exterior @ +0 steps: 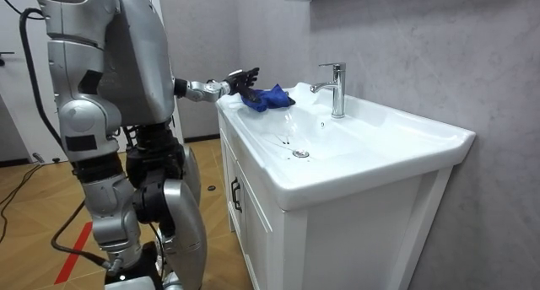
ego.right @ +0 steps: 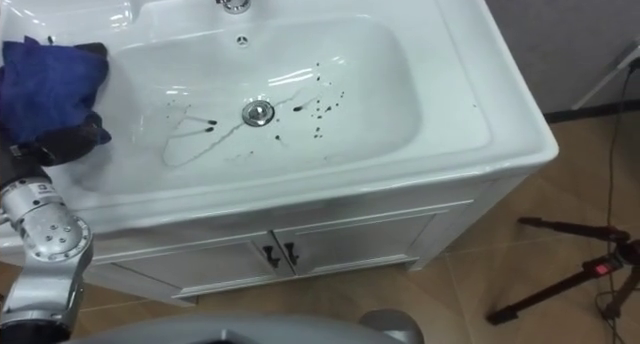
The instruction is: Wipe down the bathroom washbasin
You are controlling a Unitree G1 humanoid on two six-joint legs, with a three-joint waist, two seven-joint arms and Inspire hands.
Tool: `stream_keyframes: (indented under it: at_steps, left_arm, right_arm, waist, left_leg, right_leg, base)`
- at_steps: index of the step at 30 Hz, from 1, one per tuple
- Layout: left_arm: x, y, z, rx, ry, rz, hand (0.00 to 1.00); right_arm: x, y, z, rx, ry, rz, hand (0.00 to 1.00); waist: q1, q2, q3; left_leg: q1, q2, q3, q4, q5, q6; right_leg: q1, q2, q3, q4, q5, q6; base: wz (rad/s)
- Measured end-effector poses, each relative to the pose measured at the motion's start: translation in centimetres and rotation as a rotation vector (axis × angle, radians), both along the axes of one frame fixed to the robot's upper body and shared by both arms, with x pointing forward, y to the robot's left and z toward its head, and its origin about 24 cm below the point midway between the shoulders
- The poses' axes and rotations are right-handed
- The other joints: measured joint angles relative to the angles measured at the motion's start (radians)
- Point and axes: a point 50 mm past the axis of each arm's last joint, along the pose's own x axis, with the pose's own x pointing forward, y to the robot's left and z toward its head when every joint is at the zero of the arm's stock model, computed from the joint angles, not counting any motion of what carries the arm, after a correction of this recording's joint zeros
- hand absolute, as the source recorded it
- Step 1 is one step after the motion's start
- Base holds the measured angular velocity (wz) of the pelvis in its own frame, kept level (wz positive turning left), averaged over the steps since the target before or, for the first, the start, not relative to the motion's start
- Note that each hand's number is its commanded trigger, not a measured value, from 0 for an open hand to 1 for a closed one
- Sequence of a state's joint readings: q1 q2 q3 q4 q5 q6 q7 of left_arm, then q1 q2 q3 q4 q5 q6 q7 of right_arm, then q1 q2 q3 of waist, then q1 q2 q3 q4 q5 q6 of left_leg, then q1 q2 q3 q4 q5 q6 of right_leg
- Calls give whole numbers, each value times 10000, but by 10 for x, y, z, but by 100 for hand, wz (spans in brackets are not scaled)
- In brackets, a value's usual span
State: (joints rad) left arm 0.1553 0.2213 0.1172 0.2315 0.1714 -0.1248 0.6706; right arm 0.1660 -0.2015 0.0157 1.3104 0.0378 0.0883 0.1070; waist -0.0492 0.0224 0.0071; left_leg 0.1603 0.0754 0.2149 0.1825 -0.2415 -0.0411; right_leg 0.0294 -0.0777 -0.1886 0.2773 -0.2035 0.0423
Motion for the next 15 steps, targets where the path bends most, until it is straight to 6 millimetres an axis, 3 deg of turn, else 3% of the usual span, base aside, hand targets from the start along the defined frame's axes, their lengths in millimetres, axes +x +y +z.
stream_keyframes:
  at_steps: [5, 15]
  left_arm:
    - [2, 0, -5, -94, 326, -71, 0]
    - [2, 0, -6, 226, 674, -72, 0]
  right_arm:
    - [8, 1, 0, 64, -191, -9, 0]
    - [10, 1, -1, 98, -225, -187, 0]
  waist:
    - [-43, -79, 39]
    - [-41, -167, 21]
  left_leg:
    - [9, 0, 8, -3, 0, 0]
    - [-4, 7, 14, 7, 0, 0]
  right_leg:
    - [47, 2, -8, -24, 0, 0]
    - [34, 1, -52, -15, 0, 0]
  base:
    - [0]
    - [0]
